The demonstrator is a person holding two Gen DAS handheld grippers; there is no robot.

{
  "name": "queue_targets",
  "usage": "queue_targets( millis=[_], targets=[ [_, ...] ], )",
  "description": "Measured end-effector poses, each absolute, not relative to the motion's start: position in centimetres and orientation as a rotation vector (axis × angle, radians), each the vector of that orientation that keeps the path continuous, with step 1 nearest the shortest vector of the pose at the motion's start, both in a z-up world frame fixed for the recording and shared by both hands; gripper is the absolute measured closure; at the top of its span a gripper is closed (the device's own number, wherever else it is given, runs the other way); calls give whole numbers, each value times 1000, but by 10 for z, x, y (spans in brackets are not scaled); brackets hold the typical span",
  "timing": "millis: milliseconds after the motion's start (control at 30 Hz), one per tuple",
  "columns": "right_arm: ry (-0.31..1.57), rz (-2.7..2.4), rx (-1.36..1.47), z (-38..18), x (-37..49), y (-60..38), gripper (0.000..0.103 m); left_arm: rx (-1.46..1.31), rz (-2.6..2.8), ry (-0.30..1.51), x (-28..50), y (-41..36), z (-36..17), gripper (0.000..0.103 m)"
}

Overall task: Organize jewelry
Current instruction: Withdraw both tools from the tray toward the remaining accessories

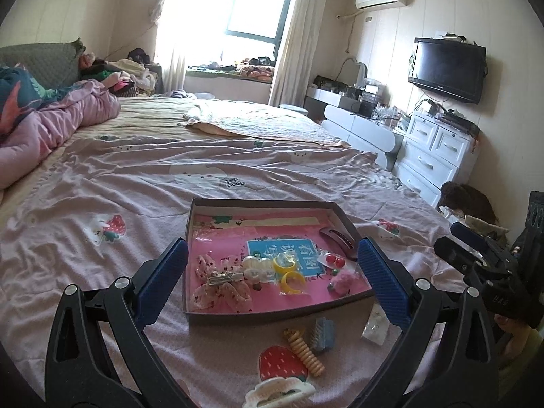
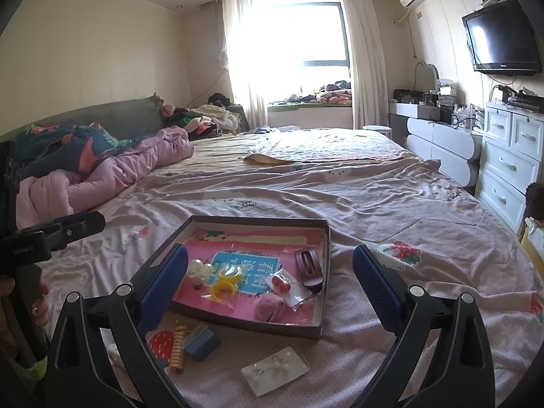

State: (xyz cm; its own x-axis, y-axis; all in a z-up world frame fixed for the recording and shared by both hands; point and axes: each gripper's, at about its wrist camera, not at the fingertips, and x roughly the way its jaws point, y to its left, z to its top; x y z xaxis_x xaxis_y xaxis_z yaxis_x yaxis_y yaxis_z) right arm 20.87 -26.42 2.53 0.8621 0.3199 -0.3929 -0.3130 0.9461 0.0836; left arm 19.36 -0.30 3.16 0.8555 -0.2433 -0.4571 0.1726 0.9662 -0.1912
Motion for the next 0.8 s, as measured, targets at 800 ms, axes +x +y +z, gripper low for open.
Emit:
queue_targets(
  millis=[800],
  targets=[
    [462, 419, -59, 6, 167, -240, 8, -113, -195, 547, 148, -2, 4, 12]
  ],
)
